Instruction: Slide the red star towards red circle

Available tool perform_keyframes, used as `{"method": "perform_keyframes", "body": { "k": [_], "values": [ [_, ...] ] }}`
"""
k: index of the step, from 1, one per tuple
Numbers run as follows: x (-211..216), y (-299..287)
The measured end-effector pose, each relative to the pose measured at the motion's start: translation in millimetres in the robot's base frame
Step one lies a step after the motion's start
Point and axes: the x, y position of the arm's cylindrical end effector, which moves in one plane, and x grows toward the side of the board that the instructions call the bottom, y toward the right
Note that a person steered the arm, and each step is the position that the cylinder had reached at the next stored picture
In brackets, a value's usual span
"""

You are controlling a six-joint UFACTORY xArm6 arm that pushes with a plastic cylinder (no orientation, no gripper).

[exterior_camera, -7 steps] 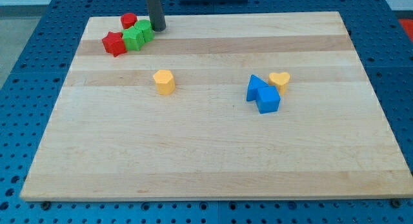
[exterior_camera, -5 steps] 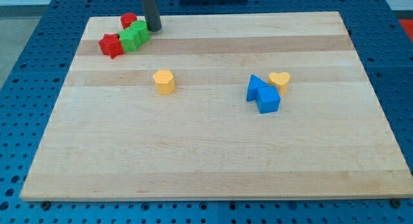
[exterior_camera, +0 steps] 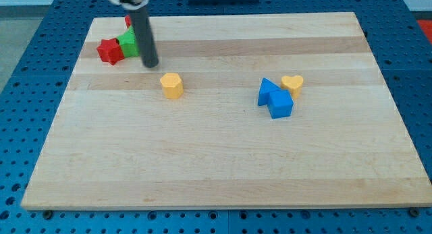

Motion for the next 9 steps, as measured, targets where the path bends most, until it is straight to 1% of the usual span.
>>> {"method": "perform_keyframes", "body": {
  "k": [1,2,4,7,9],
  "values": [
    [27.7,-41.5],
    [28.0,-49.9],
    [11.6,-60.0],
    [-31.2,-72.9],
    [-44.6,-84.7]
  ]
}}
